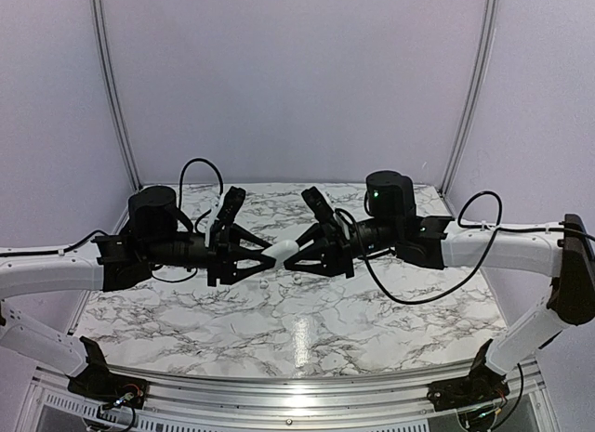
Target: Insert the wireless bluetooth earbuds into the charging case
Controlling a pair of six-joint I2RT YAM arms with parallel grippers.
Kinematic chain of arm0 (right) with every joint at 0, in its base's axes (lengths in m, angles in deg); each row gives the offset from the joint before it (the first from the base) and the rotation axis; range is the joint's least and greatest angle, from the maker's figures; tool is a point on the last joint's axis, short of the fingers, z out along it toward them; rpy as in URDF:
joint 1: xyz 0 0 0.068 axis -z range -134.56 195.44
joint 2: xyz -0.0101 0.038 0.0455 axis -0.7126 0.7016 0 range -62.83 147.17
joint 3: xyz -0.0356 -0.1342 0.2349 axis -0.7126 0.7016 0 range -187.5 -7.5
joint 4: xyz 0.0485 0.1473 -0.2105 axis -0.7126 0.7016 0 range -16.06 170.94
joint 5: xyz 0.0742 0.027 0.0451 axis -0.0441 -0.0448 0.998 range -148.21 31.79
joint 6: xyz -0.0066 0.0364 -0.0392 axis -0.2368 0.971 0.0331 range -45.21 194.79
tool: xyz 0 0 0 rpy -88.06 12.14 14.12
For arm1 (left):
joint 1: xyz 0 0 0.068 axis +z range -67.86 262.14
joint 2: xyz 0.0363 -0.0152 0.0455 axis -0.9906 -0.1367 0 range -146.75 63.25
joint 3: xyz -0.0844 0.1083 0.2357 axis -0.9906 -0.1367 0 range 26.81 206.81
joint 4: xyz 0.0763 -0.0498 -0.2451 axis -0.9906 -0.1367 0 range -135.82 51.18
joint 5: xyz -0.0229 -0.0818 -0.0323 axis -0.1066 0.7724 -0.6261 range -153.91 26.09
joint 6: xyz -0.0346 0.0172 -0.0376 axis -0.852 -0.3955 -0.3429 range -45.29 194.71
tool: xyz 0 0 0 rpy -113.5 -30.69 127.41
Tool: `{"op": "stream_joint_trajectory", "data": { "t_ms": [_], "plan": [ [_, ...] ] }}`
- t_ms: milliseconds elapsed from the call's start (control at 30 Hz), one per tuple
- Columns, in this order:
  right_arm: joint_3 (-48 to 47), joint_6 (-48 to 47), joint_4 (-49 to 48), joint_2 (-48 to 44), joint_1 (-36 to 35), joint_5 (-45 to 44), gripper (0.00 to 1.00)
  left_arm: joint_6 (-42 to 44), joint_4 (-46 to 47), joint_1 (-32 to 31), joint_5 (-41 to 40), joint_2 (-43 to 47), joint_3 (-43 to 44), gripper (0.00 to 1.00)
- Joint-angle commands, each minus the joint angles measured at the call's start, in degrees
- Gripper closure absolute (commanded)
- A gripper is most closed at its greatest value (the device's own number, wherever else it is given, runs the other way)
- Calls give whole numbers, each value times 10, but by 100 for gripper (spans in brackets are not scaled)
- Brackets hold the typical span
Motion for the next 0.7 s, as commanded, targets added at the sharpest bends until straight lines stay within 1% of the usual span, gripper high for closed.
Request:
{"op": "stream_joint_trajectory", "data": {
  "t_ms": [0,233,500,533,600,667],
  "plan": [
    [-20,-25,24,1,-10,-5,90,-12,19,7,-4,10,9,63],
    [-20,-43,37,-6,-10,-15,91,-27,27,16,4,11,9,65],
    [-22,-49,43,-14,-12,-29,92,-26,30,21,21,0,12,73],
    [-24,-46,42,-13,-12,-34,92,-24,30,20,29,-2,12,73],
    [-26,-43,39,-13,-12,-46,92,-21,30,20,47,-8,14,68],
    [-29,-39,36,-12,-11,-58,92,-19,30,20,59,-13,14,67]
  ]
}}
